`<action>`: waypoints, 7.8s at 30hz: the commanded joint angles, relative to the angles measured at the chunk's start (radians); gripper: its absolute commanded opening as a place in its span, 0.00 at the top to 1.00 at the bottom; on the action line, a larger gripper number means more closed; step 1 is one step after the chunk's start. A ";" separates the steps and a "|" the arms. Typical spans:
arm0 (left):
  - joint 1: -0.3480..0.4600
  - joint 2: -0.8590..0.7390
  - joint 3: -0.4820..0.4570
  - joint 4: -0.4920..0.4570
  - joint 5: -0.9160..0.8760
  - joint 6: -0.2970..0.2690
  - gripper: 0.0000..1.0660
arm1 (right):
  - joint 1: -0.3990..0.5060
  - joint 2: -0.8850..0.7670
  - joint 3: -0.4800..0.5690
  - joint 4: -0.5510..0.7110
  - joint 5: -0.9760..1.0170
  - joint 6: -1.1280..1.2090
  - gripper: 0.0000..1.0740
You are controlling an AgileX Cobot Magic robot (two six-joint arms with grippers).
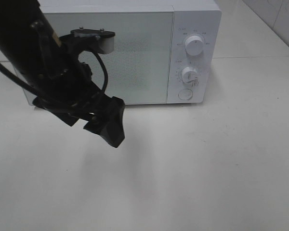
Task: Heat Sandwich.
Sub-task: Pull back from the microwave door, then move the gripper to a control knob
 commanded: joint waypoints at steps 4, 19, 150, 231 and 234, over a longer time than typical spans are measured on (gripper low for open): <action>0.073 -0.071 -0.006 0.040 0.133 -0.042 0.06 | -0.008 -0.027 0.000 -0.006 -0.003 -0.007 0.30; 0.496 -0.234 0.017 0.099 0.320 -0.037 0.06 | -0.008 -0.027 0.000 -0.006 -0.003 -0.007 0.30; 0.639 -1.686 0.686 0.163 0.105 -0.016 0.06 | -0.007 0.507 -0.055 0.017 -0.540 0.107 0.29; 0.639 -1.679 0.686 0.163 0.105 -0.015 0.06 | 0.604 1.708 0.033 0.917 -2.136 -0.458 0.29; 0.639 -1.679 0.686 0.163 0.105 -0.015 0.06 | 0.604 1.737 0.009 0.916 -2.132 -0.458 0.29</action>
